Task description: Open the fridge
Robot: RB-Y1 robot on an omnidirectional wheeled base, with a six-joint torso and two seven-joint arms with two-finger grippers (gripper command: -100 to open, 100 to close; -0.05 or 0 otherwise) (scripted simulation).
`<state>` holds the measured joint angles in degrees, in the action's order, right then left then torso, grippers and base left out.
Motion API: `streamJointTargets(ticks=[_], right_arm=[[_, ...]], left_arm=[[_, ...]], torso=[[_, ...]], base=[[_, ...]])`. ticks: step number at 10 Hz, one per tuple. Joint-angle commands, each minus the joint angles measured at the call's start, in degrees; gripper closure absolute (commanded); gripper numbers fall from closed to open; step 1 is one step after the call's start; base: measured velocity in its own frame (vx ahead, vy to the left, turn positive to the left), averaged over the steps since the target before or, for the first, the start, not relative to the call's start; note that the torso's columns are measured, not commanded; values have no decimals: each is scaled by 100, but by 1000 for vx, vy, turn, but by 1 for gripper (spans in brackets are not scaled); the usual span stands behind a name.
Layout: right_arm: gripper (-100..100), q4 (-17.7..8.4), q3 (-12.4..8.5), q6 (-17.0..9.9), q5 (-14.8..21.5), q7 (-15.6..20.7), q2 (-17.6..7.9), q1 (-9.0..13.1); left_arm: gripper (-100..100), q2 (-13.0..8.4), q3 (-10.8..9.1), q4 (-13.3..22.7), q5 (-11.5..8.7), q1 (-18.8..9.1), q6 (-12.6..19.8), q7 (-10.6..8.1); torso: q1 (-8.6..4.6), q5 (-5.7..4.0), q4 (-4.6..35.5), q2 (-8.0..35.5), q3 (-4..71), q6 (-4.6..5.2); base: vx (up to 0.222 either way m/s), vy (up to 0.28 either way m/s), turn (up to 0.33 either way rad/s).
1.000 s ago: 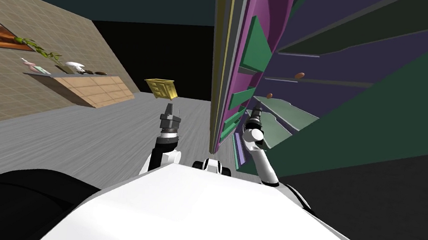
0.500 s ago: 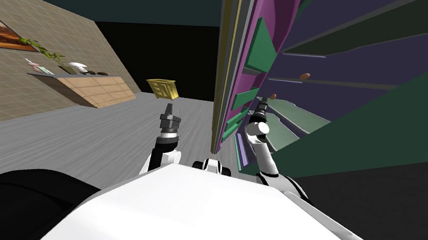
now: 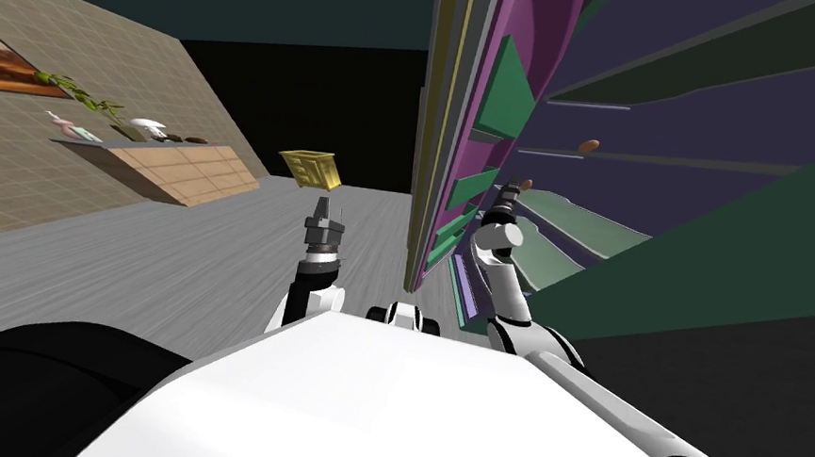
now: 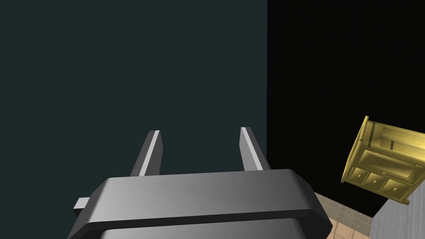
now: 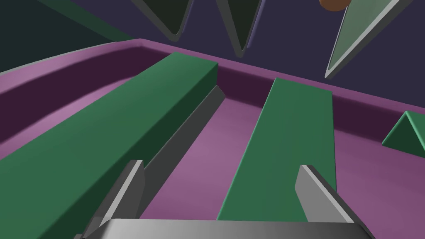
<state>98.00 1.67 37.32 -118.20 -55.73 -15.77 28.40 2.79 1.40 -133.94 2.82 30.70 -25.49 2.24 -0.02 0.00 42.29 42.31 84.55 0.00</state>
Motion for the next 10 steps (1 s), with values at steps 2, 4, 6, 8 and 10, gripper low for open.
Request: streamJointTargets(ticks=[2, 4, 6, 8, 10], right_arm=[[-100, -32, -189, 78, -528, 464, -15, 233], [-100, -98, -348, 127, -851, 762, -11, 428], [-100, -168, -503, 174, -1167, 1060, -4, 615], [-100, -242, -654, 219, -1477, 1357, 8, 793], [-100, -321, -799, 263, -1778, 1653, 24, 962]], left_arm=[[0, 0, 0, 0, 0, 0, 0, 0], [0, 0, 0, 0, 0, 0, 0, 0], [0, 0, 0, 0, 0, 0, 0, 0], [0, 0, 0, 0, 0, 0, 0, 0], [0, 0, 0, 0, 0, 0, 0, 0]], torso=[[-1, -2, -1, -3, 2, 1], [17, 4, 0, -2, 2, -1], [7, 1, 0, 0, 0, 0], [0, -1, 0, 0, 0, 0], [5, 1, -1, -6, 4, 0]], base=[[4, 68, -16], [-4, 94, -20], [-11, 98, -26], [-16, 92, -33], [-12, 99, -38]])
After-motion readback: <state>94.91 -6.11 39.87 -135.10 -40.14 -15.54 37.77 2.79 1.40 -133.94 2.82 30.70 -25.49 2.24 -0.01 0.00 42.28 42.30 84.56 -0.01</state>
